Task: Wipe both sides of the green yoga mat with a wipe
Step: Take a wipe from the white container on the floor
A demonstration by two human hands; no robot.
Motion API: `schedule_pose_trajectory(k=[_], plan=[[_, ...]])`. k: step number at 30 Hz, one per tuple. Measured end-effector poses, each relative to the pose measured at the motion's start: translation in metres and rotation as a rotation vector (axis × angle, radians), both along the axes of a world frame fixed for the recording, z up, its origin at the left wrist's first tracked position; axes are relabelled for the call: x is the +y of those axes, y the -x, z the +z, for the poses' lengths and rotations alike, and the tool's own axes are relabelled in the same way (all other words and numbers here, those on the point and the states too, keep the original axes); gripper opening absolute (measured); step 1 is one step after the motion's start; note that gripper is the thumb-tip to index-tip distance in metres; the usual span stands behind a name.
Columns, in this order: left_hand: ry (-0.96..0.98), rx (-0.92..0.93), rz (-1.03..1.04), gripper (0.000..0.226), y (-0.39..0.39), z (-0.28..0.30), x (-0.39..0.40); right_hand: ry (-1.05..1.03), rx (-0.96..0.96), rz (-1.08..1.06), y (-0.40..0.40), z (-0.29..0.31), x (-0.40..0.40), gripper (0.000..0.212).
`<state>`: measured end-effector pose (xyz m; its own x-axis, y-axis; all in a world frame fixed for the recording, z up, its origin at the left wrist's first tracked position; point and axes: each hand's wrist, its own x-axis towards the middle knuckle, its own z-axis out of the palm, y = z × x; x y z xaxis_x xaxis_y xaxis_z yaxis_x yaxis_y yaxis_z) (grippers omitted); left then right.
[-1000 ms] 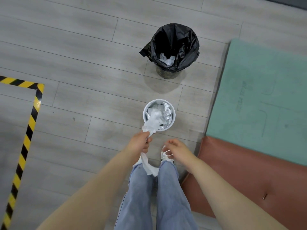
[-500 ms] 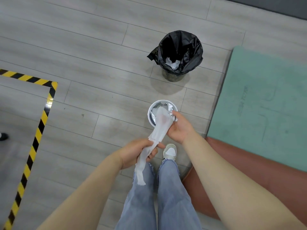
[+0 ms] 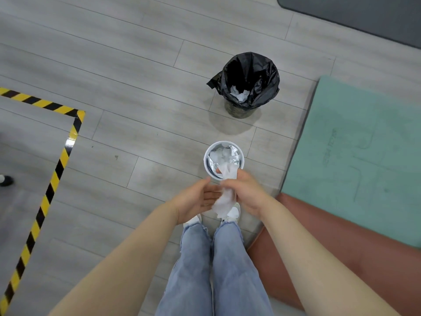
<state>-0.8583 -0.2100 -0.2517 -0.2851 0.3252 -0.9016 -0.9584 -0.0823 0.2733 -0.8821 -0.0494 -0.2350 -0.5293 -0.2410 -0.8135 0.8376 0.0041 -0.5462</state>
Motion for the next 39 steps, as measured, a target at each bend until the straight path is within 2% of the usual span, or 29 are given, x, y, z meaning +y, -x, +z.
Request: schedule_pose_trajectory(k=[4,7,9,12,16,22,26,28,30,33,37,39], plan=[[-0.109,-0.056,0.175,0.061,0.022,0.006,0.014,-0.222,0.155,0.287,-0.011,0.012,0.001,0.023],[-0.175,-0.057,0.217,0.058,0.036,0.012,0.021,-0.259,0.206,0.415,-0.018,0.019,0.005,0.024],[-0.189,-0.086,0.294,0.046,0.043,0.012,0.025,-0.32,0.212,0.463,-0.022,0.021,0.008,0.022],[-0.126,-0.182,0.413,0.034,0.049,0.01,0.031,-0.383,0.24,0.473,-0.03,0.023,0.015,0.015],[0.052,-0.199,0.468,0.033,0.05,0.005,0.046,-0.456,0.227,0.469,-0.033,0.024,0.021,0.033],[0.201,-0.213,0.528,0.033,0.051,-0.01,0.073,-0.672,0.325,0.603,-0.028,0.037,0.01,0.041],[0.408,-0.106,0.359,0.029,0.053,-0.023,0.059,-0.616,0.424,0.437,-0.025,0.066,0.013,0.04],[0.476,-0.111,0.368,0.03,0.055,-0.032,0.037,-0.615,0.477,0.359,-0.021,0.077,0.019,0.039],[0.511,-0.085,0.263,0.029,0.057,-0.039,0.03,-0.654,0.451,0.29,-0.014,0.074,0.032,0.04],[0.564,0.093,-0.092,0.029,0.062,-0.04,0.038,-0.662,0.384,0.24,-0.007,0.058,0.043,0.041],[0.842,0.523,-0.789,0.034,0.066,-0.045,0.049,-0.636,0.365,0.184,-0.003,0.043,0.044,0.036],[0.939,0.655,-1.015,0.038,0.068,-0.046,0.057,-0.616,0.329,0.132,-0.001,0.037,0.045,0.032]])
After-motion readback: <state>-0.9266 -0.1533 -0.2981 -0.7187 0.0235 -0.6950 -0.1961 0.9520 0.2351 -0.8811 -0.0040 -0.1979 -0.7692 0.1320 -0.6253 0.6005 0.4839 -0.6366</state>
